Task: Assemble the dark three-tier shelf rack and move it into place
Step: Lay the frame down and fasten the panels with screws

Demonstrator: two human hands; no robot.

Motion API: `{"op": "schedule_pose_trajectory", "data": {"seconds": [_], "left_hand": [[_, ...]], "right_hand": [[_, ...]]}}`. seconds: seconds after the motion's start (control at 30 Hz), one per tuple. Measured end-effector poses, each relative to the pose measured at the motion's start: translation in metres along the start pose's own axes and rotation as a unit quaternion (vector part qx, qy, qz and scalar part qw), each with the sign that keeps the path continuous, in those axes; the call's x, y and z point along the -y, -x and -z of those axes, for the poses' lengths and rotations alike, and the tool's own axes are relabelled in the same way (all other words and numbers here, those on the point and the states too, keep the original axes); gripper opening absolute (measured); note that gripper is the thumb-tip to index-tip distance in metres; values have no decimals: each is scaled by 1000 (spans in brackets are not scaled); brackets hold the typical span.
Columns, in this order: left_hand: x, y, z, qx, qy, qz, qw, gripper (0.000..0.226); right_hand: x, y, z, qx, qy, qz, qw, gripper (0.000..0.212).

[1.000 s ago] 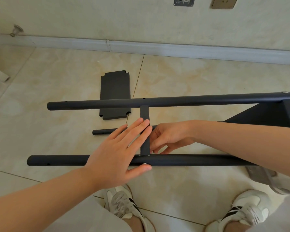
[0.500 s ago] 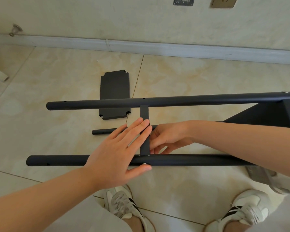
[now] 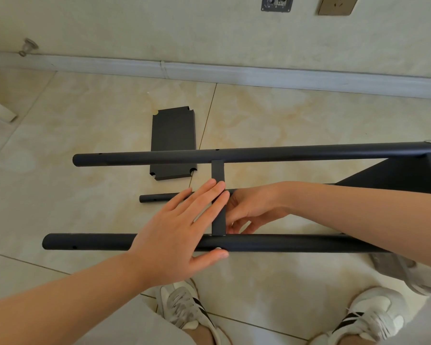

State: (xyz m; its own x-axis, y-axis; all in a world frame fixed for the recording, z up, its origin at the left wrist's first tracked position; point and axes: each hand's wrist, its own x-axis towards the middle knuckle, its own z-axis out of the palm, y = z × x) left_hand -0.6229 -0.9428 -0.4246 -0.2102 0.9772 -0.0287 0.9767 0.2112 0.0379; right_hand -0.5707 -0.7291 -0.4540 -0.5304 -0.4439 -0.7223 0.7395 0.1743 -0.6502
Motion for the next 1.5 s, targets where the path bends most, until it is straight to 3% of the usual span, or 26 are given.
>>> {"op": "schedule_pose_trajectory", "data": {"seconds": [0.43,0.57,0.73,1.2,1.37,1.5], "left_hand": [[0,0,-1,1,-1,3,1000,84],[0,0,-1,1,3,2,1000,84],[0,0,-1,3,1,2,1000,85],[-1,0,3,3,-5,0,1000,84],[-1,0,2,2,-3,0,1000,84],[0,0,1,4,-2,1,1000,84]], "right_hand": [[-2,2,2,26,-36,-8,999,35],[-3,4,5,30,-43,-17,998,24],[-3,3,3,35,-38,-3,999,36],[2,3,-2,6,-14,7,1000,37],[1,7,5,25,-42,-4,999,14],[0,3,2,10,-22,-12,1000,34]]}}
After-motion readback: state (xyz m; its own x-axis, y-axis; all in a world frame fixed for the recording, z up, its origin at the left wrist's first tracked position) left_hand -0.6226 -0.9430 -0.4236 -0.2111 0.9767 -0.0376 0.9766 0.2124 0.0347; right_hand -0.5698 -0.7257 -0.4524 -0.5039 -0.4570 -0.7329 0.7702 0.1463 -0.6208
